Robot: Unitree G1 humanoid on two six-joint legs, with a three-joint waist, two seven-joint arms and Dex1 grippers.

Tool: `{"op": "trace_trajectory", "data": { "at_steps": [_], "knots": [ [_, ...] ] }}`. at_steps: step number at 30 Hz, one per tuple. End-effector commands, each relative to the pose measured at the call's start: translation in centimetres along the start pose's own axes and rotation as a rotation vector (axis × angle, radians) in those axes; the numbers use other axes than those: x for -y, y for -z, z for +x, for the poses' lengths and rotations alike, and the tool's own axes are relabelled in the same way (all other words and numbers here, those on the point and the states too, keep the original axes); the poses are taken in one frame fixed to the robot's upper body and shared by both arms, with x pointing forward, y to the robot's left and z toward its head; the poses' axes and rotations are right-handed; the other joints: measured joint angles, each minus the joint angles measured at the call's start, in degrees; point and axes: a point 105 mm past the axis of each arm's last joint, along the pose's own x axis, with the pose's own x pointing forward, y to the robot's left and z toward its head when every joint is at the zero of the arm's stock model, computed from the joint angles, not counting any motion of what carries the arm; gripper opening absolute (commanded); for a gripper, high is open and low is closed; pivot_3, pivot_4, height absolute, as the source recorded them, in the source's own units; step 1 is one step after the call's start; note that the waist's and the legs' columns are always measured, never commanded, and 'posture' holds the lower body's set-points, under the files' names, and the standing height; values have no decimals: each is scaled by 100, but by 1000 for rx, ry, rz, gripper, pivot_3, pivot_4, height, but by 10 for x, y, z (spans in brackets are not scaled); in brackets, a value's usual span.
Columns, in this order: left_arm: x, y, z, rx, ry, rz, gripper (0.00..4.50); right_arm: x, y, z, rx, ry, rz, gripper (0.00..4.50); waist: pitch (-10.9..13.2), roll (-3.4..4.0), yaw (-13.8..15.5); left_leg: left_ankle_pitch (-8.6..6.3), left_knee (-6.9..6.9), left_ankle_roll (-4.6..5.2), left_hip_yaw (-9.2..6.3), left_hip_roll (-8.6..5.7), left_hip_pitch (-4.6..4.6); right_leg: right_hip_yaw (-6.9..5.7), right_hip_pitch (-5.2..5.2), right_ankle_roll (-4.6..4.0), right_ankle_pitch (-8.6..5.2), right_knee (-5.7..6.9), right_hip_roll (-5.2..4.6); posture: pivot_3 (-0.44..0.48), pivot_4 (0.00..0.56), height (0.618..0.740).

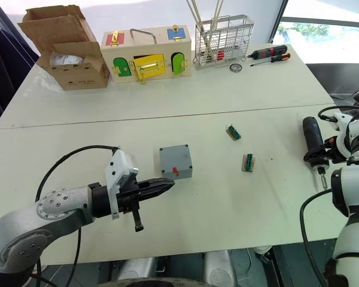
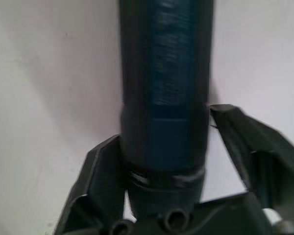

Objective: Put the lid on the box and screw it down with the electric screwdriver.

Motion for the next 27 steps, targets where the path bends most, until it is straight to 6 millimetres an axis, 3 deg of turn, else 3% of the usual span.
{"op": "trace_trajectory", "data": {
  "at_steps": [1,8,10,13,16,21,22,23,26,27],
  "knots": [
    [4,-5,-3,14,-1,20,0,-5,4,6,-24,-33,-12,1841,-3,-4,2,0,0,0,-1,0,0,-1,0,0,0,0,1,0,150,739],
    [-2,-5,1,15,3,22,0,-2,12,-6,-76,-80,-55,1841,-3,-3,7,0,-1,0,-1,1,0,-2,0,0,0,1,2,0,150,739],
    [-5,-3,2,8,11,24,0,0,5,-14,-40,-82,-80,1841,-3,-2,8,0,-1,0,-1,0,0,-3,0,0,0,1,3,0,150,739],
    [-17,0,-1,-9,8,28,0,-10,-37,-34,189,-117,-29,1841,5,12,-2,0,-1,0,0,0,0,-2,0,0,0,1,2,0,150,739],
    [-33,-1,-6,-13,-2,36,0,-21,-81,-71,469,-193,64,1841,10,59,-32,0,-2,0,15,-1,-1,12,-11,0,0,6,2,0,150,739],
    [-58,-13,-14,28,3,32,0,-51,-124,-131,825,-402,87,1841,10,58,20,1,-19,0,7,5,-11,7,-32,0,0,16,5,0,150,739],
    [-61,-16,-14,38,8,30,0,-58,-127,-143,896,-440,77,1841,10,54,52,0,-19,0,5,6,-13,5,-32,0,0,15,5,0,150,739],
    [-64,-18,-14,43,13,30,0,-78,-131,-162,1041,-511,8,1841,10,53,73,0,-15,0,-6,5,-20,-4,-31,0,0,12,5,0,150,739],
    [-74,-22,-14,45,24,27,0,-120,-118,-193,1381,-595,-70,1841,4,38,97,0,-4,2,-18,3,-28,-18,-26,2,0,13,4,0,150,739],
    [-76,-22,-11,38,30,32,0,-135,-111,-195,1477,-617,-38,1841,3,36,92,0,-2,1,-15,2,-28,-15,-31,3,0,22,3,0,150,739]
  ]
}}
